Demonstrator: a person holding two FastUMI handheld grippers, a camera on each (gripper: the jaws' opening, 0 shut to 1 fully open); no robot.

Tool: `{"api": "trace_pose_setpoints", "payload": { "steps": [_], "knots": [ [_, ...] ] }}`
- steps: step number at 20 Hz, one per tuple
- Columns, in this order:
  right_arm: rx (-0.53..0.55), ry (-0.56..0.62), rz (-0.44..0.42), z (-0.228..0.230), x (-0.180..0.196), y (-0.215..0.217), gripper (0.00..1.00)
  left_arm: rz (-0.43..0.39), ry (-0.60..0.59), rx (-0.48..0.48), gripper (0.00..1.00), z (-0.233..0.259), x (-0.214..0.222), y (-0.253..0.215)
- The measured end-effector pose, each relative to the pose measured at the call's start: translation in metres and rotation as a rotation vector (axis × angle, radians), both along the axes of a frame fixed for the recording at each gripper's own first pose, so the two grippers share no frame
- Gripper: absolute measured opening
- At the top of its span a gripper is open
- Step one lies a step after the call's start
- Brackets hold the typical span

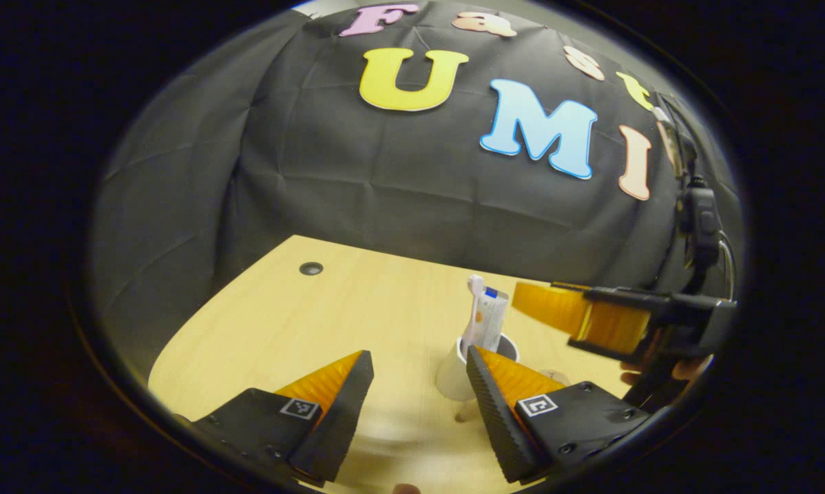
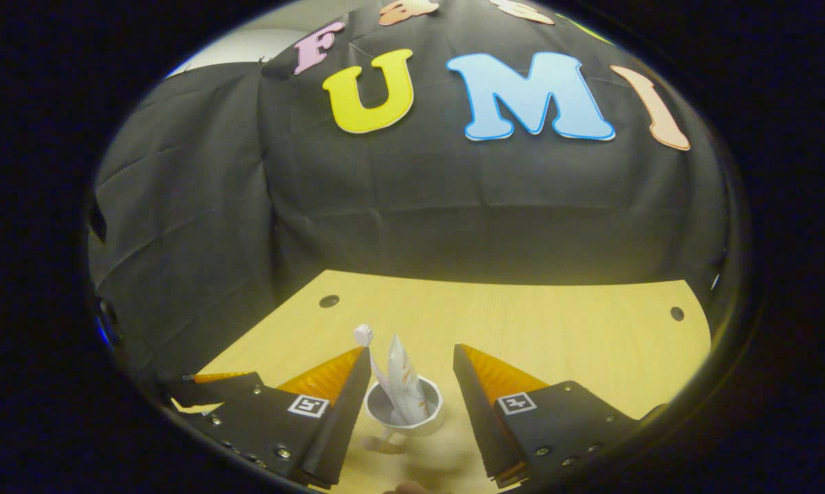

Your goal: Put the toothbrush and toothpaste on the desktop into the cup, then pick up the cup and place it on the coaster on the desktop.

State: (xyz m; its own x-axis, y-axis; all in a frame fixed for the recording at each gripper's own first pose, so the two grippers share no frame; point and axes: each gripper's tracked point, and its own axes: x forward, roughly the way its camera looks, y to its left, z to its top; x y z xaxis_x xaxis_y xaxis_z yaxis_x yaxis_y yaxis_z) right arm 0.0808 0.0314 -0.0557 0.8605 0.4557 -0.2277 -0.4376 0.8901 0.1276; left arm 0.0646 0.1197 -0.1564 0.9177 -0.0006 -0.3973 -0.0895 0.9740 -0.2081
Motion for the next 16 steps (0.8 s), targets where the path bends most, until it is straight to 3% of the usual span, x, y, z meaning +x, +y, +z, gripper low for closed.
{"api": "trace_pose_setpoints", "payload": {
  "steps": [4, 9, 16],
  "knots": [
    [0.010, -0.027, -0.052, 0.017, -0.010, -0.037, 0.74, -0.057, 0.024, -0.005, 0.89, -0.004, 0.008, -0.022],
    [-0.012, -0.012, -0.151, 0.006, -0.021, -0.088, 0.74, -0.120, 0.072, -0.013, 0.89, -0.011, 0.024, -0.049],
    [0.011, 0.050, -0.234, -0.013, -0.029, -0.134, 0.74, -0.186, 0.249, -0.008, 0.90, -0.047, 0.031, -0.075]
  ]
}}
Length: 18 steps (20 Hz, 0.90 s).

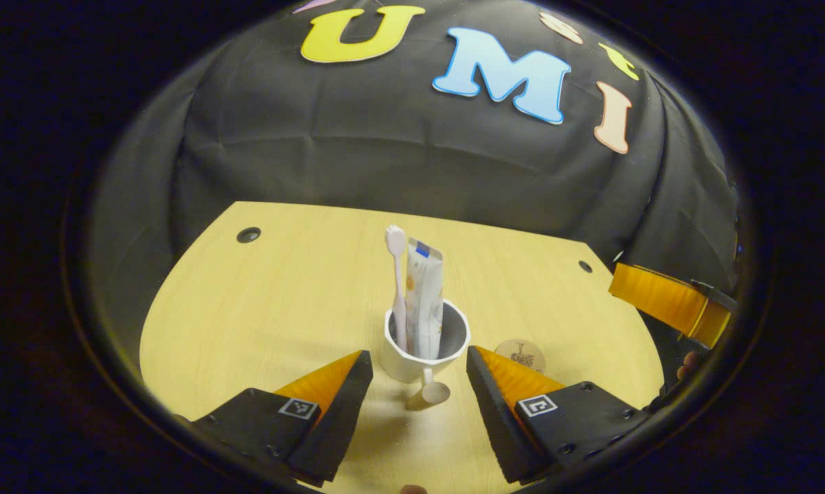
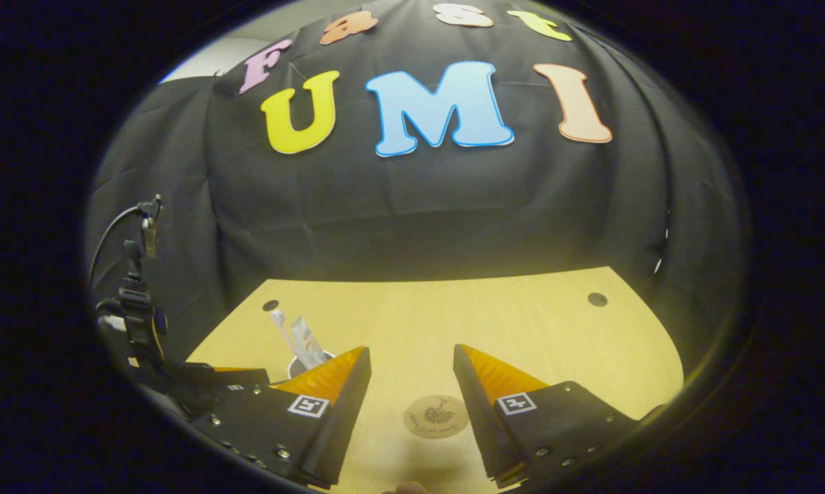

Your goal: Put the toothbrush and toothpaste on the desktop into the cup, then pick up the cup and place it on the coaster on the desktop.

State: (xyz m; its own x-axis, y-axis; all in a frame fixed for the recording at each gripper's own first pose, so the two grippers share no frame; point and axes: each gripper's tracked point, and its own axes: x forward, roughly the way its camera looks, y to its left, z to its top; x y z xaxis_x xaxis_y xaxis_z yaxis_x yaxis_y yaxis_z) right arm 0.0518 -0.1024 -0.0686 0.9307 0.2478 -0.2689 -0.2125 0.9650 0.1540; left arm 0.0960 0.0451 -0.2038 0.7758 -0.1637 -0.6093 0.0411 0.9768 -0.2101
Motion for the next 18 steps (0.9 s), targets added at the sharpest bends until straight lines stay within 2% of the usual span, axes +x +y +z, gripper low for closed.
{"api": "trace_pose_setpoints", "payload": {
  "steps": [7, 11, 18],
  "knots": [
    [0.015, 0.058, -0.016, -0.018, -0.005, -0.011, 0.74, -0.031, 0.213, -0.002, 0.90, -0.037, 0.016, -0.014],
    [0.022, 0.089, -0.025, -0.027, -0.005, -0.016, 0.74, -0.045, 0.300, 0.030, 0.90, -0.052, 0.014, -0.013],
    [0.014, 0.129, -0.036, -0.040, -0.004, -0.027, 0.74, -0.048, 0.386, 0.043, 0.89, -0.076, 0.019, -0.017]
  ]
}}
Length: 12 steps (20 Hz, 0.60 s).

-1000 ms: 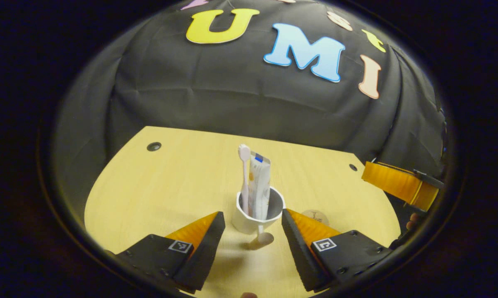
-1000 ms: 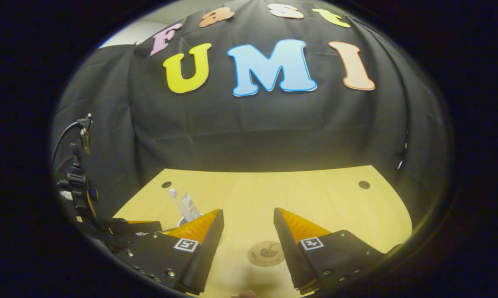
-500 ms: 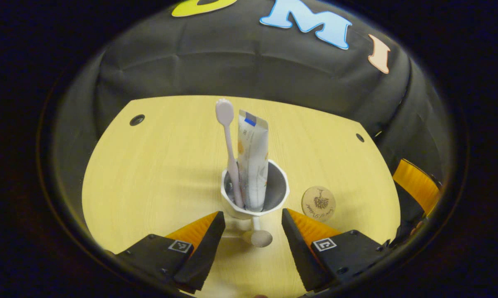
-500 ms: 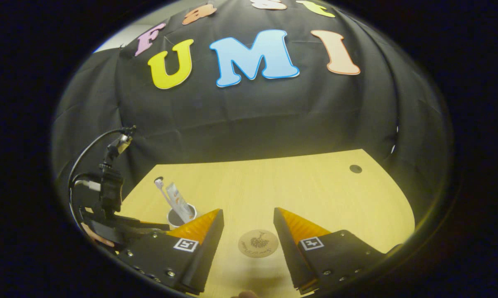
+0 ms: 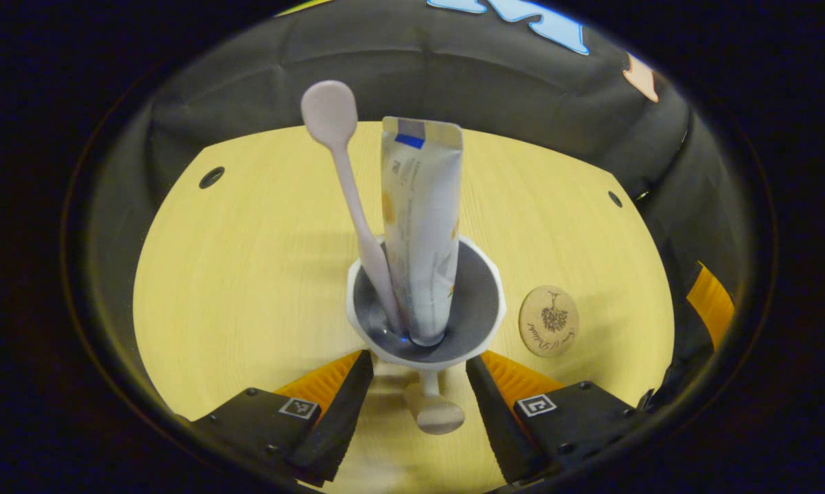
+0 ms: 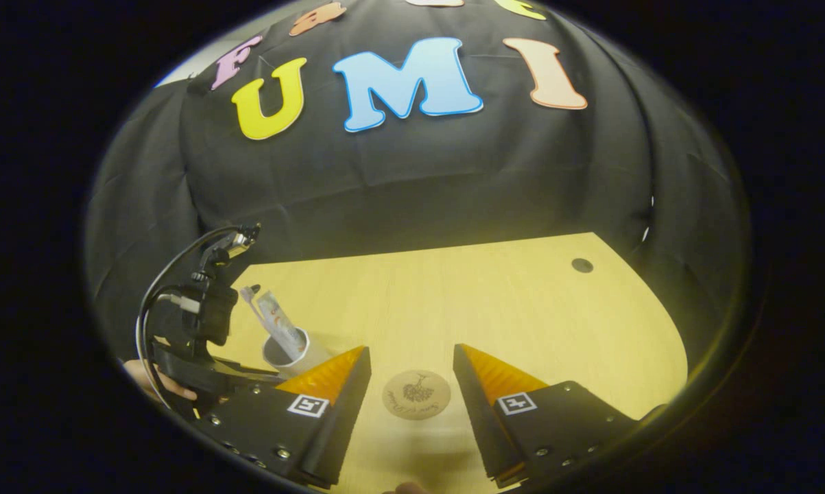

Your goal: Put the toothbrush and toothpaste on the desktop into the cup, then pick up the cup and place it on the coaster on the desktop.

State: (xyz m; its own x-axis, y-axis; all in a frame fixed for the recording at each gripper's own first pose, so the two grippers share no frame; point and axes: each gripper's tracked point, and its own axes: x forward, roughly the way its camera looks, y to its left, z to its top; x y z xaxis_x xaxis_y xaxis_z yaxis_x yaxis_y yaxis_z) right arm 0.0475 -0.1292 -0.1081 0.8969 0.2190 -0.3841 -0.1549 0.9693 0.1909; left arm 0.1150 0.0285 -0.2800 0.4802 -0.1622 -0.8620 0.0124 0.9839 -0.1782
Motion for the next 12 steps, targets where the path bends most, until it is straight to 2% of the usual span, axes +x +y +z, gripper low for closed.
{"api": "trace_pose_setpoints", "payload": {
  "steps": [5, 6, 7, 8, 9, 10, 11, 12],
  "knots": [
    [-0.001, 0.026, -0.001, -0.007, -0.001, -0.004, 0.74, 0.002, 0.044, 0.028, 0.89, -0.011, 0.002, 0.004],
    [-0.002, 0.028, 0.000, -0.007, -0.001, -0.004, 0.74, 0.004, 0.055, 0.027, 0.86, -0.014, 0.001, 0.002],
    [-0.003, 0.030, 0.000, -0.008, -0.002, -0.005, 0.74, 0.005, 0.062, 0.028, 0.72, -0.016, 0.001, 0.002],
    [-0.005, 0.031, -0.001, -0.008, -0.001, -0.005, 0.74, 0.006, 0.067, 0.031, 0.73, -0.018, 0.001, 0.002],
    [-0.005, 0.033, -0.001, -0.009, -0.002, -0.006, 0.74, 0.005, 0.069, 0.032, 0.65, -0.018, 0.001, 0.002],
    [-0.003, 0.037, -0.002, -0.009, -0.002, -0.007, 0.74, 0.005, 0.072, 0.038, 0.62, -0.019, 0.000, 0.002],
    [-0.001, 0.040, -0.003, -0.011, -0.004, -0.009, 0.74, 0.003, 0.073, 0.042, 0.69, -0.018, 0.001, 0.002],
    [-0.001, 0.042, -0.004, -0.012, -0.004, -0.010, 0.74, 0.003, 0.071, 0.044, 0.67, -0.019, 0.001, 0.002]
  ]
}}
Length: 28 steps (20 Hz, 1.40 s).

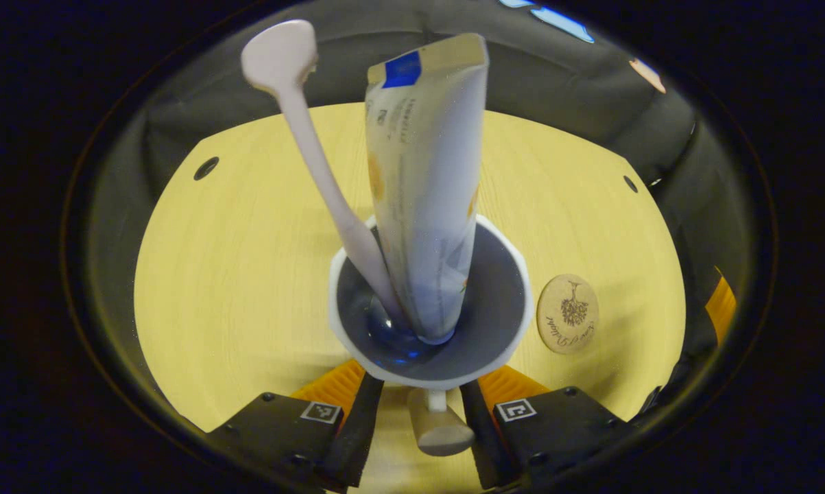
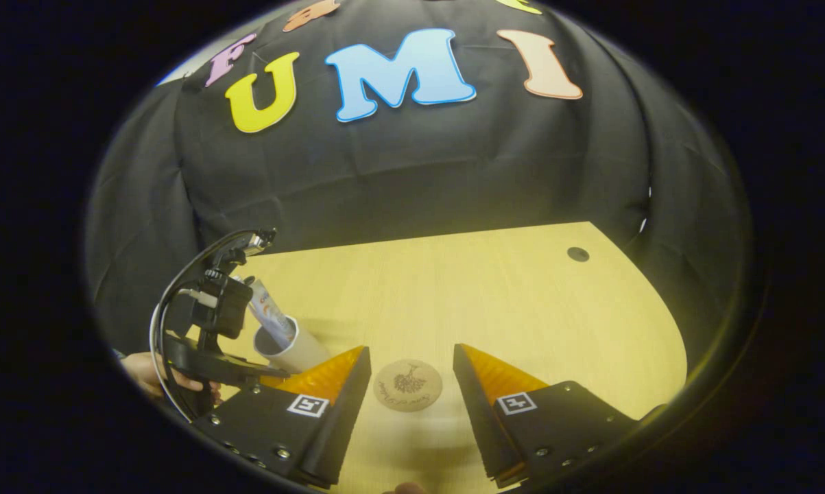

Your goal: Put the toothbrush and toothpaste on the desktop into the cup, then pick up the cup and place it on the coaster on the desktop.

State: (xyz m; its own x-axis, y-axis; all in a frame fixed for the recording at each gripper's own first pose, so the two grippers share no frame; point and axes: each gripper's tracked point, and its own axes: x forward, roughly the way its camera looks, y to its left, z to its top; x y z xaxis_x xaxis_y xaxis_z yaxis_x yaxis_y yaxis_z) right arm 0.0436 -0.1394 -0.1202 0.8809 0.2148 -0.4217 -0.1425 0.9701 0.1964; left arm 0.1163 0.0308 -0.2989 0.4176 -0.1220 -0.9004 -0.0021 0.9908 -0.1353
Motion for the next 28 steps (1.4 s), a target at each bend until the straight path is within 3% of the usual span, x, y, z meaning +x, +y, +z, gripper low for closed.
{"api": "trace_pose_setpoints", "payload": {
  "steps": [2, 6, 8, 9, 10, 11, 12, 20, 28],
  "knots": [
    [-0.001, 0.005, 0.000, -0.002, -0.002, -0.002, 0.74, 0.002, 0.003, 0.004, 0.67, -0.001, -0.001, 0.001],
    [0.002, 0.011, 0.001, -0.003, -0.005, -0.002, 0.74, 0.012, 0.044, 0.048, 0.43, -0.009, -0.006, 0.007],
    [-0.001, 0.013, 0.001, -0.004, -0.005, -0.002, 0.74, -0.012, 0.025, 0.084, 0.44, -0.010, -0.005, 0.009],
    [-0.001, 0.014, 0.000, -0.005, -0.007, -0.003, 0.74, -0.023, 0.019, 0.090, 0.34, -0.009, -0.005, 0.008],
    [0.000, 0.015, 0.000, -0.005, -0.007, -0.004, 0.74, -0.033, 0.008, 0.097, 0.38, -0.009, -0.005, 0.007],
    [0.001, 0.017, -0.002, -0.005, -0.008, -0.004, 0.74, -0.028, -0.002, 0.097, 0.33, -0.010, -0.002, 0.007],
    [0.002, 0.019, -0.003, -0.006, -0.008, -0.004, 0.74, -0.033, -0.009, 0.100, 0.37, -0.009, -0.003, 0.006],
    [0.009, 0.018, -0.009, -0.003, -0.012, -0.004, 0.74, -0.028, -0.036, 0.089, 0.37, -0.003, -0.009, 0.005],
    [-0.004, -0.003, -0.015, 0.003, -0.018, -0.007, 0.74, -0.109, -0.075, 0.070, 0.36, 0.022, -0.010, -0.035]
  ]
}}
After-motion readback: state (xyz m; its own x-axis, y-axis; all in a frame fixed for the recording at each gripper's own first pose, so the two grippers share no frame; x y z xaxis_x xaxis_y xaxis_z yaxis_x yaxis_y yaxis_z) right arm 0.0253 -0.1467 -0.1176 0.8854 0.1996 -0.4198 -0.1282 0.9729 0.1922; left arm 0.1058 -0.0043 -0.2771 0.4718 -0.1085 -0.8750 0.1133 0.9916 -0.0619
